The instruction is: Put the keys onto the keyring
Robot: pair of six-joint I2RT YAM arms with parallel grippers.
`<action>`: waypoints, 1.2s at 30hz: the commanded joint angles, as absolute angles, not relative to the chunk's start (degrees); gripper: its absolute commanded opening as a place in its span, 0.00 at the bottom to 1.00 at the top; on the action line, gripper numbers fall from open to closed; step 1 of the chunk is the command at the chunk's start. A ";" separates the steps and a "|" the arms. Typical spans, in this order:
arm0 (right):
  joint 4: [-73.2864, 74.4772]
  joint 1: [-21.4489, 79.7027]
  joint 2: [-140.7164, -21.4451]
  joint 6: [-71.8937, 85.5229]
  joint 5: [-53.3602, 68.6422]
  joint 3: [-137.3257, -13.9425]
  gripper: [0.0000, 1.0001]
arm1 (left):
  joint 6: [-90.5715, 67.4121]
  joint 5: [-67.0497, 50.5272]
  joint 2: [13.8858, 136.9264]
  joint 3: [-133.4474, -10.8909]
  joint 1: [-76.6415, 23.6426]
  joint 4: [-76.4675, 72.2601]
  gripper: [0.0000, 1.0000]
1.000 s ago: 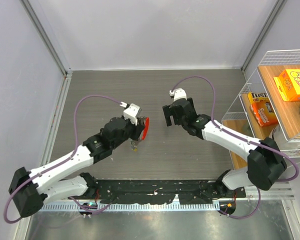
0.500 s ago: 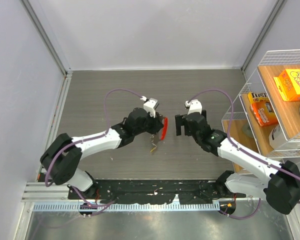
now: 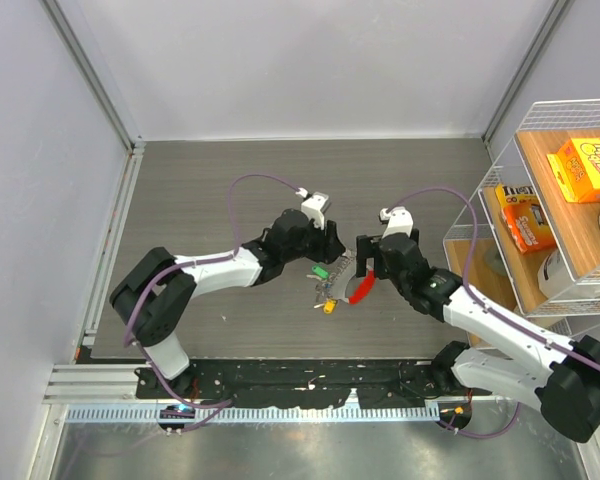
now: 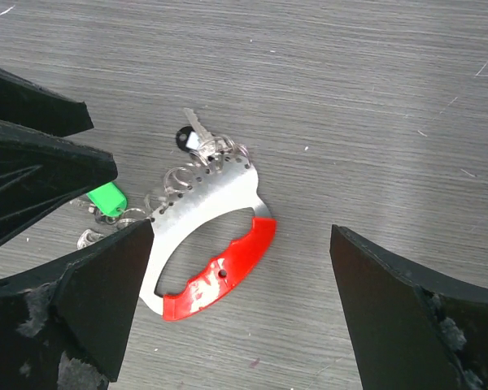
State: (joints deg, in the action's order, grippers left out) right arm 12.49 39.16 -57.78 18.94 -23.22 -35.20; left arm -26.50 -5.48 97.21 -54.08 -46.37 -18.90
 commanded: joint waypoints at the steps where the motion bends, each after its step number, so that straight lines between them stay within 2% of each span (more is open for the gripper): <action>1: 11.78 38.94 -54.50 20.65 -24.17 -34.54 0.97 | -24.35 -4.14 94.06 -52.92 -46.05 -23.82 0.53; 6: 10.99 39.02 -52.56 20.65 -22.51 -33.23 0.99 | -20.40 -0.53 84.49 -48.26 -46.05 -21.27 0.59; 10: 10.02 38.93 -54.05 21.09 -20.30 -32.61 0.95 | -17.50 4.21 74.03 -42.64 -46.14 -19.35 0.61; 14: 8.36 38.94 -55.98 21.53 -18.20 -32.17 0.96 | -13.37 5.27 62.96 -39.65 -46.41 -12.32 0.75; 15: 6.96 39.02 -55.99 21.62 -16.19 -31.99 0.95 | -12.84 5.36 60.93 -38.86 -46.41 -11.09 0.81; 16: 5.99 38.94 -56.16 21.97 -15.39 -31.64 0.96 | -12.57 5.36 58.47 -38.15 -46.41 -9.86 0.97; 17: 4.24 38.94 -56.16 22.58 -13.99 -31.55 0.96 | -12.48 5.54 56.10 -37.36 -46.41 -9.06 1.00; 25: 7.74 40.43 -60.73 22.68 -16.61 -38.31 0.95 | -13.01 10.98 40.54 -34.98 -46.41 3.23 1.00; 30: 5.27 49.47 -58.19 18.29 -28.62 -40.51 0.96 | -13.36 12.13 32.53 -34.72 -46.41 11.06 1.00; 36: 12.12 54.57 -59.85 16.18 -39.01 -51.75 0.96 | -13.01 13.36 24.80 -34.19 -46.41 16.60 1.00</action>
State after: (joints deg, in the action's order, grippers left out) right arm 10.52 52.64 -60.03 18.26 -27.62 -43.29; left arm -14.06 11.25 28.53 -34.65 -46.39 11.70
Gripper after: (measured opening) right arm 0.956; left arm 0.994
